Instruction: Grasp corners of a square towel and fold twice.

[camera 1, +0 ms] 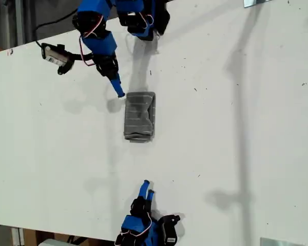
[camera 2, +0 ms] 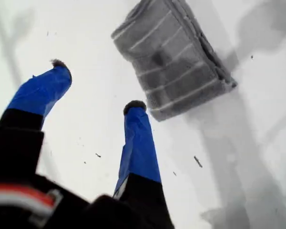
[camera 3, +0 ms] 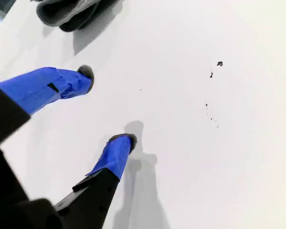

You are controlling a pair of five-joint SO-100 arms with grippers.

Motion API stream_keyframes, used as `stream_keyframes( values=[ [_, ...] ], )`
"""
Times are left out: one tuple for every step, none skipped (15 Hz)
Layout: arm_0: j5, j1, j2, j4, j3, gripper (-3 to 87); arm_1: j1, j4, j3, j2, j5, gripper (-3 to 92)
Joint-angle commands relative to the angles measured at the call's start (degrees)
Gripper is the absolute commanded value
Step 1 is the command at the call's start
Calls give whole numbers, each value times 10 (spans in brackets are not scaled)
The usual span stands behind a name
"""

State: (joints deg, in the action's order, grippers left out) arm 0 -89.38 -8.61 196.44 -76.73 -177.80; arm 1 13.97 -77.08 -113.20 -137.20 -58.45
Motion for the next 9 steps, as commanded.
stream_keyframes(
  values=[
    [8,-6,6,6,-2,234,-35,38,-245,-279,-74,268],
    [12,-2,8,6,-2,234,-73,42,-333,-384,-121,270],
    [15,4,11,6,-2,234,-108,39,-406,-461,-167,271],
    [22,8,13,6,-1,234,-141,28,-452,-516,-200,269],
    [19,17,11,6,-1,234,-165,26,-459,-504,-229,269],
    [25,29,5,9,-3,233,-177,25,-472,-506,-248,269],
    [33,54,20,11,-4,233,-179,6,-496,-507,-292,268],
    [37,91,20,11,-4,231,-183,-23,-519,-507,-343,264],
    [41,117,20,11,-4,229,-203,-32,-538,-508,-368,261]
  ],
)
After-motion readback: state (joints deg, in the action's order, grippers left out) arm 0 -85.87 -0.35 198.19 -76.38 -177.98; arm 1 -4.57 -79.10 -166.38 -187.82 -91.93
